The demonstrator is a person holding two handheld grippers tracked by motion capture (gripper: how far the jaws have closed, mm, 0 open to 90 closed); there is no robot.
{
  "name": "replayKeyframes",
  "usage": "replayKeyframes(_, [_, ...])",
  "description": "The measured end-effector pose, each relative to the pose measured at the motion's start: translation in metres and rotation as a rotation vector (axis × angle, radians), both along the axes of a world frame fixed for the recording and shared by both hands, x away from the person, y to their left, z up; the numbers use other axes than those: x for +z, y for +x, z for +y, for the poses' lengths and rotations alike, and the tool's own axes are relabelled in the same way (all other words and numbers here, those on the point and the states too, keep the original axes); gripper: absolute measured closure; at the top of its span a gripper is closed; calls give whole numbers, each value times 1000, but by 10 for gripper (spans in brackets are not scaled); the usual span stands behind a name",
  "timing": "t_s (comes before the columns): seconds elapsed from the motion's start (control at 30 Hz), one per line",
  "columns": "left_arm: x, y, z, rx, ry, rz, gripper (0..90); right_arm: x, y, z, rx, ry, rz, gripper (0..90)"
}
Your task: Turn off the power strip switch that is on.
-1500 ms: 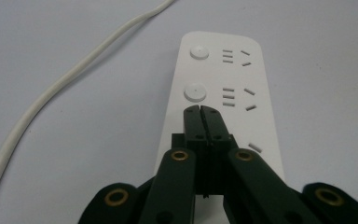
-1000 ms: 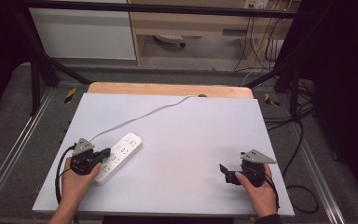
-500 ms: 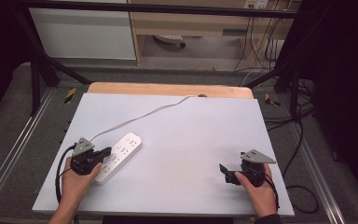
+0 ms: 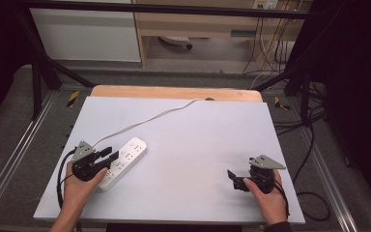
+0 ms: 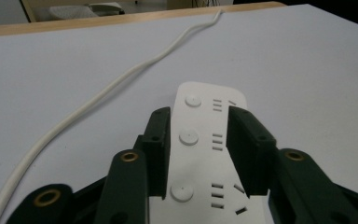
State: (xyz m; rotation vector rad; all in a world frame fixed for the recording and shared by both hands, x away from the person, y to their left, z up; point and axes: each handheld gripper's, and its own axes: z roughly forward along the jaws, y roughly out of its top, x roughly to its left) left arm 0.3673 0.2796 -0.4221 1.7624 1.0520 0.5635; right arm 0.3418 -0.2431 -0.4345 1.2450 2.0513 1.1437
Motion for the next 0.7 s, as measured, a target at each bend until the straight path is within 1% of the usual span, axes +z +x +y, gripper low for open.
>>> replayKeyframes(0.07, [0, 0, 0, -4, -18, -3, 523, 0, 0, 0, -1, 5, 2, 34])
replayKeyframes(0.1, [0, 0, 0, -2, -22, -6, 500, 0, -1, 0, 0, 3, 2, 34])
replayKeyframes(0.17, [1, 0, 0, 6, -24, -20, 422, 0, 0, 0, 1, 1, 2, 34])
replayKeyframes(0.23, [1, 0, -1, 11, -33, -31, 376, 0, 0, 0, 0, 3, 2, 33])
replayKeyframes(0.33, [1, 1, -3, 22, -31, -26, 275, 0, 0, 0, 0, 2, 2, 32])
replayKeyframes(0.43, [2, 1, -3, 29, -40, -18, 191, 0, 0, 0, 0, 2, 3, 32])
replayKeyframes(0.53, [3, 1, -4, 32, -55, -12, 118, 0, 0, 0, 0, 2, 4, 30])
replayKeyframes(0.7, [5, 1, -4, 15, -72, -18, 52, -1, 0, 0, -3, 6, 9, 28])
